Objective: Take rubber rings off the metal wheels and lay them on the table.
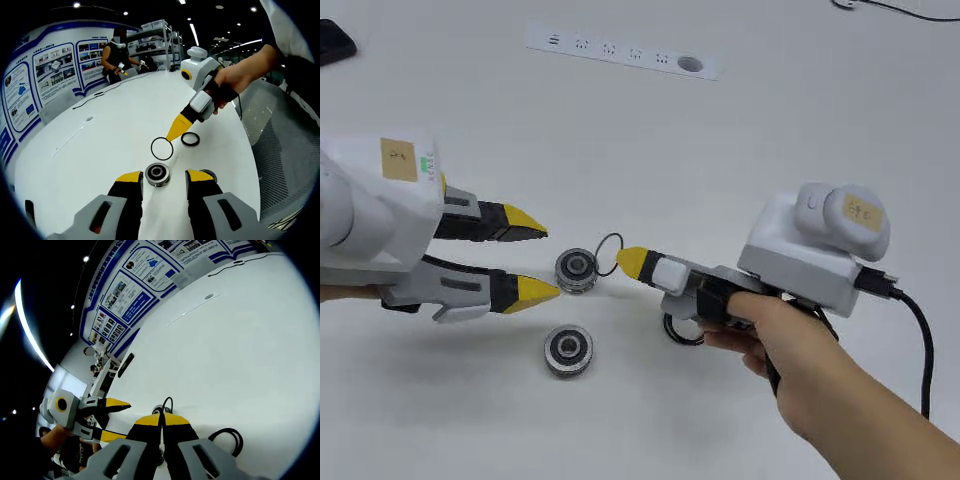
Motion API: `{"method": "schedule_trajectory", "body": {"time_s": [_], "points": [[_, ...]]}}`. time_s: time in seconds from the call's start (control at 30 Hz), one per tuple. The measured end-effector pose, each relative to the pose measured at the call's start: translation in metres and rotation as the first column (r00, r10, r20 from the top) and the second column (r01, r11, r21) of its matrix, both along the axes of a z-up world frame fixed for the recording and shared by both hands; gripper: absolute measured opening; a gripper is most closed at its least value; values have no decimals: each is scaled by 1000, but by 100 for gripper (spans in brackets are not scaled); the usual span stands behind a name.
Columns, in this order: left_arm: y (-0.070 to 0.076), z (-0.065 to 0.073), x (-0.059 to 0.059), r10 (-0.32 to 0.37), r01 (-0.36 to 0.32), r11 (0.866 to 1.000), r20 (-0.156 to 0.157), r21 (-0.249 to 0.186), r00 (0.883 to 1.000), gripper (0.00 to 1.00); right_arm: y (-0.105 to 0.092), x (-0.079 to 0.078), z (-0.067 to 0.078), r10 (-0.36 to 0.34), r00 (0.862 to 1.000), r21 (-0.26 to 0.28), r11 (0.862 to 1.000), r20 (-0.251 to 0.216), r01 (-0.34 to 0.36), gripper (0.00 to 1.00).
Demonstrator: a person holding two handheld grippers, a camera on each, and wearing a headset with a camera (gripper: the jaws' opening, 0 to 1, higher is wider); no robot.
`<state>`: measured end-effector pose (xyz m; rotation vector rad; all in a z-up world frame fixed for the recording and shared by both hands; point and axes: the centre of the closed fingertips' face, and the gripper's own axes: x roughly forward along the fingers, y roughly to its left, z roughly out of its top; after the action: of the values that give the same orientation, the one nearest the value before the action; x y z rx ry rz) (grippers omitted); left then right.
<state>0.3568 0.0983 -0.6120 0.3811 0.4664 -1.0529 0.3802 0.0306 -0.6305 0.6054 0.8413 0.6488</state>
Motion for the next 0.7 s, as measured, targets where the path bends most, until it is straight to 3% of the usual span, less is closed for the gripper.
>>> {"method": "schedule_trajectory", "body": {"time_s": [0.1,0.33,0.7], "points": [[-5,2,-6,-9,9,1000,-12,-26,1000,39,-12,-2,-5,-46,999,11,999,-28,46,2],[-5,6,-15,-5,4,999,-22,-41,1000,45,-35,-12,-11,-124,989,39,991,-83,128,2],[4,11,-19,31,-32,998,-19,-54,999,49,-63,-29,-22,-186,976,15,982,-117,189,2]]}}
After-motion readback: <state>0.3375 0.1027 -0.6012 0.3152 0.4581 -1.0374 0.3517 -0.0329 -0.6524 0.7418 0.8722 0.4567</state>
